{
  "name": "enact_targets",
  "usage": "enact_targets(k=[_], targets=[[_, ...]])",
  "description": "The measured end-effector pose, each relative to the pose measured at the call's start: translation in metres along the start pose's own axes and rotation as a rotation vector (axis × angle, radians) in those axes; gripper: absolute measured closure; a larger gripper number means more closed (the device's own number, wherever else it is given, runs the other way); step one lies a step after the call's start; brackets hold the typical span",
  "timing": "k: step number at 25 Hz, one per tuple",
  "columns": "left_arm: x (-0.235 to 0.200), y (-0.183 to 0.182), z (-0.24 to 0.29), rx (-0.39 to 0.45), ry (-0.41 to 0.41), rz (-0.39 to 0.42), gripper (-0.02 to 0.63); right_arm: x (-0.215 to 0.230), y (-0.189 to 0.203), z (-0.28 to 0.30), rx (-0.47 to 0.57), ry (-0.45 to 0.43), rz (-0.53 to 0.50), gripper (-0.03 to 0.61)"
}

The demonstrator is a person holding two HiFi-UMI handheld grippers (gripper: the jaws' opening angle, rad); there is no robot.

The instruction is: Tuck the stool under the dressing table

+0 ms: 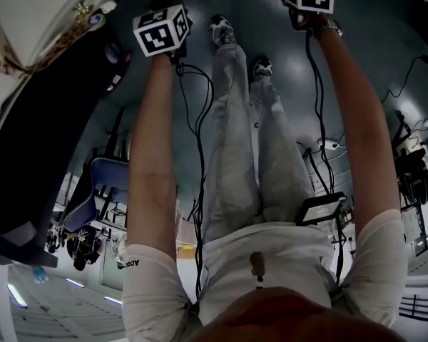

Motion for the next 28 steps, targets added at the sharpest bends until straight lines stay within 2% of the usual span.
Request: enact_targets(k=[4, 9, 13, 15, 19, 22, 24, 28], targets=[[0.025, 0.040, -0.025, -0.009, 0.020, 0.014, 0.606, -0.012, 0.038, -0.019, -0.019, -0.047, -0.095, 0.572], [0.063, 0.092, -0.072, 0.001, 0.037, -0.037, 0.606, -0.025, 0.097, -0.064, -0.034, -0.148, -0.206, 0.572], [0.064, 0.145, -0.111, 0.021, 0.066, -0.053, 0.606, -0.048, 0.142, -0.082, -0.045, -0.194, -0.247, 0.572], [0.085, 0.156, -0.137, 0.041, 0.084, -0.054, 0.606, -0.045, 0.156, -0.112, -0.017, -0.229, -0.245, 0.572], [0.127, 0.140, -0.168, 0.082, 0.087, -0.037, 0.606, -0.019, 0.147, -0.157, 0.057, -0.262, -0.181, 0.572], [0.141, 0.122, -0.204, 0.162, 0.089, -0.071, 0.607, -0.016, 0.134, -0.192, 0.114, -0.255, -0.159, 0.572], [0.156, 0.111, -0.247, 0.208, 0.114, -0.072, 0.606, -0.019, 0.132, -0.236, 0.147, -0.272, -0.159, 0.572], [0.179, 0.090, -0.347, 0.280, 0.139, -0.016, 0.606, -0.027, 0.120, -0.343, 0.242, -0.344, -0.177, 0.572]])
Point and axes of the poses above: the fingertips, and each gripper's own axes: z forward along the fingers, x to its right, y out of its underside, the point moved 7 cm from there along -z, backward along the fingers, and after that the axes turned 4 degrees about z, right-handed, at the moved point
